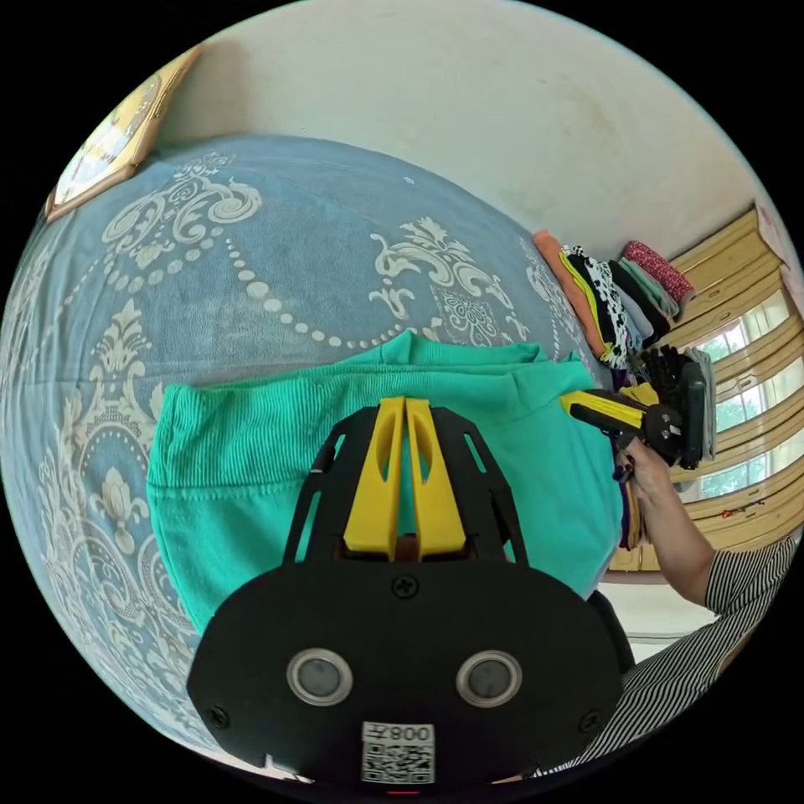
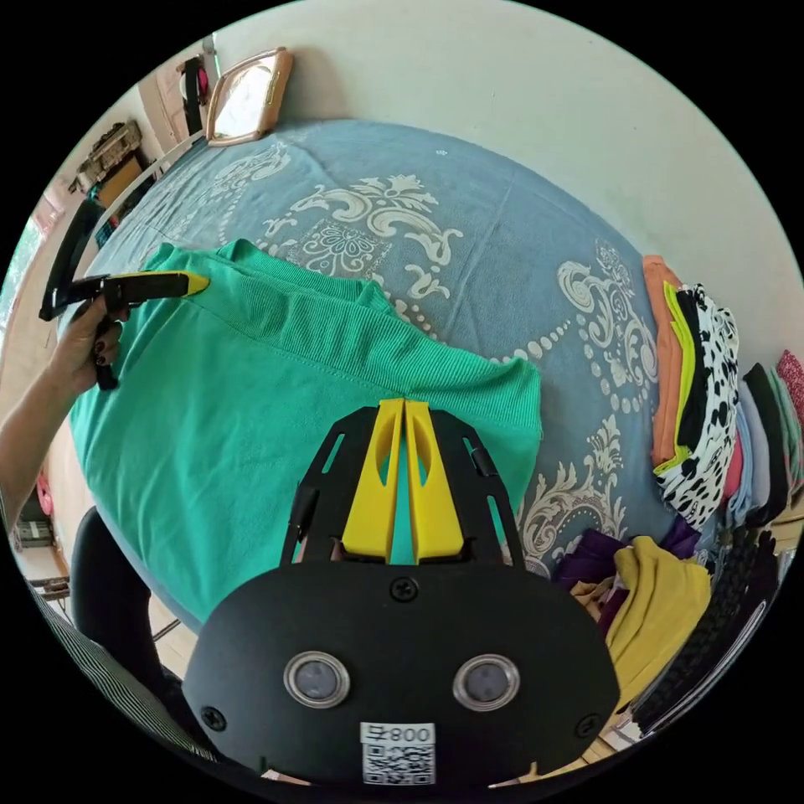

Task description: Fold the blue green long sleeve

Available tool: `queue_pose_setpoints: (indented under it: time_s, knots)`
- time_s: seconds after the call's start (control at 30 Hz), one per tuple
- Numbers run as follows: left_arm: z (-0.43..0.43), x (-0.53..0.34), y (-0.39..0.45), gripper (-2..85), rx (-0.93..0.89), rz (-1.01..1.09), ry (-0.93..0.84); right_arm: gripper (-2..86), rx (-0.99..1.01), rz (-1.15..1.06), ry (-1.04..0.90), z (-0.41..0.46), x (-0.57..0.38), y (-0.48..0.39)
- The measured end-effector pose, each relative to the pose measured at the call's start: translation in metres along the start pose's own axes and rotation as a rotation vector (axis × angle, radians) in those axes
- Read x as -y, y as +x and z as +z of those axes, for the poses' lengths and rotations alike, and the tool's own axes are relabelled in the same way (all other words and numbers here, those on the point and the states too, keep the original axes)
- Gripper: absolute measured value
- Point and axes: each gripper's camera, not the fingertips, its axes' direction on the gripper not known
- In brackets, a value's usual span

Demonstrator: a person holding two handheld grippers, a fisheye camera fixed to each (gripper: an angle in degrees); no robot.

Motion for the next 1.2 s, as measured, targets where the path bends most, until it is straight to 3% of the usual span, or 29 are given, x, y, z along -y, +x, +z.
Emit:
queue_pose_setpoints:
  time_s: [0.2, 0.4, 0.6, 0.83, 1.03, 1.2]
  knots:
    - [0.012, 0.002, 0.016, 0.2, 0.014, 0.006, 0.016, -0.1, 0.098, 0.060, -0.006, 0.017, 0.002, 0.016]
    - [0.000, -0.022, 0.051, 0.2, 0.087, 0.073, 0.097, 0.0, 0.175, 0.036, 0.172, -0.015, -0.006, -0.005]
    - [0.018, -0.025, 0.062, 0.2, 0.189, 0.076, 0.044, 0.2, 0.249, -0.111, 0.085, 0.044, 0.047, -0.068]
    - [0.020, -0.017, 0.068, 0.2, 0.193, 0.090, 0.053, 0.0, 0.353, -0.002, 0.074, 0.079, 0.077, -0.038]
    - [-0.023, -0.052, 0.072, 0.1, 0.224, 0.062, 0.155, 0.1, 0.345, 0.013, 0.172, 0.056, 0.051, -0.027]
    - [-0.016, -0.063, 0.048, 0.1, 0.319, -0.021, 0.062, 0.1, 0.335, -0.043, 0.134, 0.072, 0.061, -0.046]
